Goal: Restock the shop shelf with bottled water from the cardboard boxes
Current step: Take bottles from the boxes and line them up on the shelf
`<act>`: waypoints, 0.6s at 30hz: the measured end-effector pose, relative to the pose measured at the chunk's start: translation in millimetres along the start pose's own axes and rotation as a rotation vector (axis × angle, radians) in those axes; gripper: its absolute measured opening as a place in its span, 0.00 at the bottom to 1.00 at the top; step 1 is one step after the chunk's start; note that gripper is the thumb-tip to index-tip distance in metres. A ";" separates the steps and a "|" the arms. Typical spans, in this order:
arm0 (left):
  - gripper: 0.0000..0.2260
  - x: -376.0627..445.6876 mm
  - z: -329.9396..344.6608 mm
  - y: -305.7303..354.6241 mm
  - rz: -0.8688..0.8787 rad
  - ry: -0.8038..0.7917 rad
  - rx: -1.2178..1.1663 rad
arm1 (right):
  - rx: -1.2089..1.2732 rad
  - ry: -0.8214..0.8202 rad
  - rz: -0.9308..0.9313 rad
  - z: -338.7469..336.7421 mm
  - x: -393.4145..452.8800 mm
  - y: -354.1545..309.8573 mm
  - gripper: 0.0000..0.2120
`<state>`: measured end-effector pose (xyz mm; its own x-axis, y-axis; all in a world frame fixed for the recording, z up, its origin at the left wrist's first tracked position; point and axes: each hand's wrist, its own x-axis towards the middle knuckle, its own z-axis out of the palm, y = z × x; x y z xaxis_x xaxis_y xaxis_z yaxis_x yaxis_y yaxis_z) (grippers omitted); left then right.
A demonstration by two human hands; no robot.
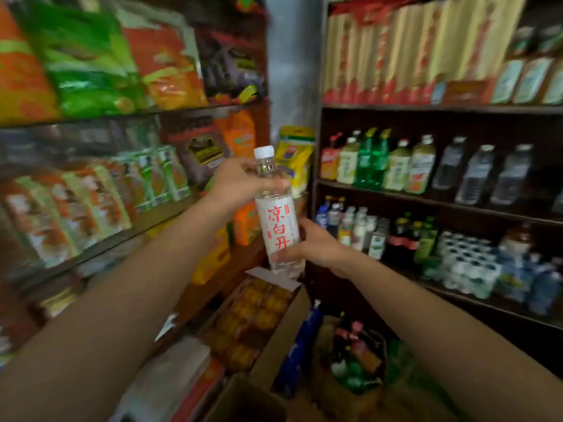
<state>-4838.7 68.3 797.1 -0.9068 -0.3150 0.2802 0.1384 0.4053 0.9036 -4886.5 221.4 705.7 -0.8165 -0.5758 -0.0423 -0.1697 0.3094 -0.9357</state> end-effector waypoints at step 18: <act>0.11 101.3 412.5 144.2 0.235 -0.434 -0.127 | -0.097 0.547 0.151 -388.8 -93.2 120.3 0.39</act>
<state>-5074.9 448.9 822.2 -0.9237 0.1685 0.3442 0.3810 0.3067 0.8723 -5045.4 606.4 733.3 -0.9979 -0.0525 0.0385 -0.0578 0.4406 -0.8958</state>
